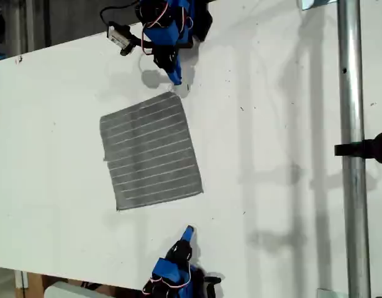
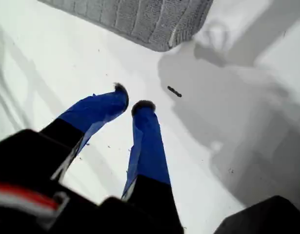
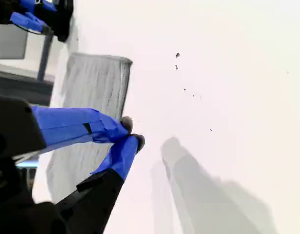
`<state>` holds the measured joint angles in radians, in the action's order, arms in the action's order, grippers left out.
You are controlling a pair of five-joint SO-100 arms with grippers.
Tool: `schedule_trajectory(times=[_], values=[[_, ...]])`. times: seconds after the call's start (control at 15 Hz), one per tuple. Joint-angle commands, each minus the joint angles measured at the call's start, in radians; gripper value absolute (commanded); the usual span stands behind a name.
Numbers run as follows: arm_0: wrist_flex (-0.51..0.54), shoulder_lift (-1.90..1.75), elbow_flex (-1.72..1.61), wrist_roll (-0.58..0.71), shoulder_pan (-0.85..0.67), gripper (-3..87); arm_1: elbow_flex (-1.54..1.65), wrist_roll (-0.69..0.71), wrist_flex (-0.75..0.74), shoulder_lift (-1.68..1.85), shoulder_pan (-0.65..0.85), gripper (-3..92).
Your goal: Grasp corners of a towel and fold twice.
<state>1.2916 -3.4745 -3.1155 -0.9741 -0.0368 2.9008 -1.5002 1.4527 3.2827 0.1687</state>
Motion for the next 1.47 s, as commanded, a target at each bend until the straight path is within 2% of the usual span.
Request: schedule_trajectory(times=[0.0,0.6,0.8,0.93,1.07,1.2,1.4], values=[[0.003,-0.003,-0.003,-0.472,-0.101,-2.7,-0.008,0.003,0.011,0.005,-0.089,-0.2],[0.003,-0.003,-0.003,-0.474,-0.112,-2.7,-0.008,-0.002,0.011,0.005,-0.104,-0.2],[-0.002,-0.003,0.029,-0.592,-0.081,-2.9,-0.048,-0.037,0.018,0.005,-0.132,-0.3],[-0.002,0.069,0.170,-0.649,-0.055,-2.9,-0.187,-0.011,-0.009,-0.178,-0.150,-0.3],[-0.011,0.385,0.426,-0.634,-0.063,-2.9,-0.449,0.097,0.003,-0.497,-0.120,-0.3],[-0.037,0.667,0.657,-0.588,-0.067,-2.9,-0.707,0.233,0.101,-0.707,-0.044,-0.3],[-0.046,1.069,0.982,-0.597,-0.060,-2.9,-1.003,0.518,0.209,-0.954,0.078,-0.3]])
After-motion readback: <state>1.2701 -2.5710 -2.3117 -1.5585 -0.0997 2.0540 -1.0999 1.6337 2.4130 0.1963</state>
